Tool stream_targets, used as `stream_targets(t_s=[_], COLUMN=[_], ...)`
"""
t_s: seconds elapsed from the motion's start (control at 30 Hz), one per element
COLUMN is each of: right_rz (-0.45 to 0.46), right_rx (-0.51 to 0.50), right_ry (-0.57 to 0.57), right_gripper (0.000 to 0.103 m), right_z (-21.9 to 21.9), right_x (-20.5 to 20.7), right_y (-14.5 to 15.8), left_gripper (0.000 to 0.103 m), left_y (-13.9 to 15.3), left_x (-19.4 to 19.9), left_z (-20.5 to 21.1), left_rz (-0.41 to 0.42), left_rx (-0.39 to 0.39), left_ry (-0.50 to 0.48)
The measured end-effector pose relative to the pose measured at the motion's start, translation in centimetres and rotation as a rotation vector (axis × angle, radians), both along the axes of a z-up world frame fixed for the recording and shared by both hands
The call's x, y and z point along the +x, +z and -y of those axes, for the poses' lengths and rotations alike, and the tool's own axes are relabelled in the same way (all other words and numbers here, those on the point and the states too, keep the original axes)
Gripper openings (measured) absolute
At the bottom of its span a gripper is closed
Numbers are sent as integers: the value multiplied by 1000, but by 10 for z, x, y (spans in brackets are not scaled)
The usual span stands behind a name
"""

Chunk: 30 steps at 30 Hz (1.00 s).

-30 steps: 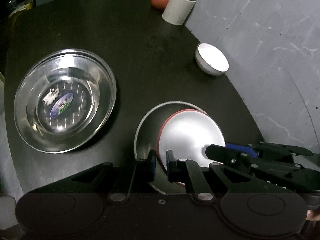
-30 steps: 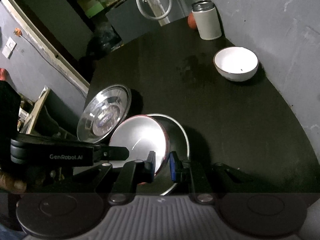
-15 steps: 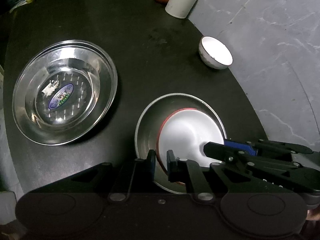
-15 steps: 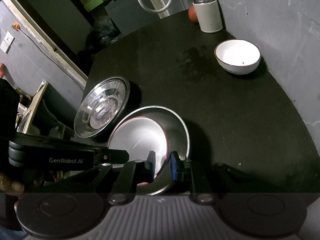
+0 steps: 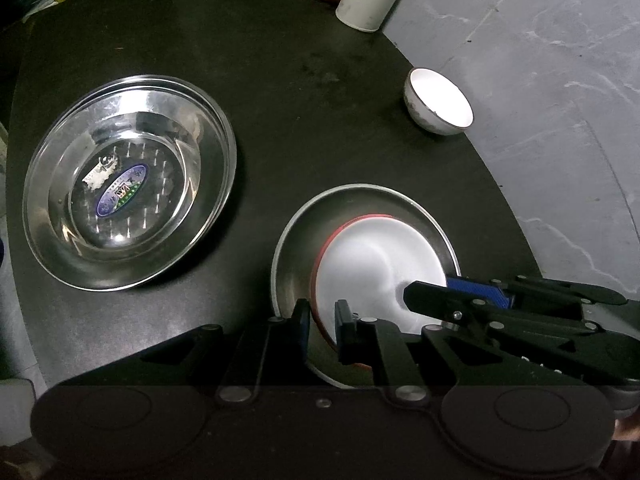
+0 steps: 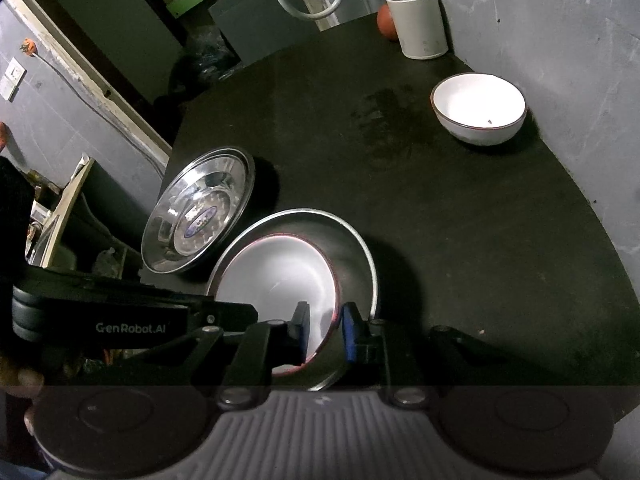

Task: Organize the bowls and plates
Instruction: 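Hold the nested bowls with both grippers, then open both grippers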

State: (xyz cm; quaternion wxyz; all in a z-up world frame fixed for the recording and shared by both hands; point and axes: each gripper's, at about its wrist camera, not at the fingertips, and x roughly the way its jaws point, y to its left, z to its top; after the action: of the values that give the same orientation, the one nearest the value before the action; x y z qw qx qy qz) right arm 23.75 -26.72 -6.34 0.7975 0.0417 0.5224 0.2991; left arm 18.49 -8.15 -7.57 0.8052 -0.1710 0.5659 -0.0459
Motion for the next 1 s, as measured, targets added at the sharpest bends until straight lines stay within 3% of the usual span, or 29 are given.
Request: stream_targets(t_s=[1.0], right_rz=[-19], right_rx=[26], right_ry=[6], right_gripper=[28], right_z=[-1], right_x=[5], right_y=[-3], left_gripper=[17], left_y=[-1], left_x=[3], left_z=[-1], left_rz=[-8], left_rx=[6], left_ry=[-5])
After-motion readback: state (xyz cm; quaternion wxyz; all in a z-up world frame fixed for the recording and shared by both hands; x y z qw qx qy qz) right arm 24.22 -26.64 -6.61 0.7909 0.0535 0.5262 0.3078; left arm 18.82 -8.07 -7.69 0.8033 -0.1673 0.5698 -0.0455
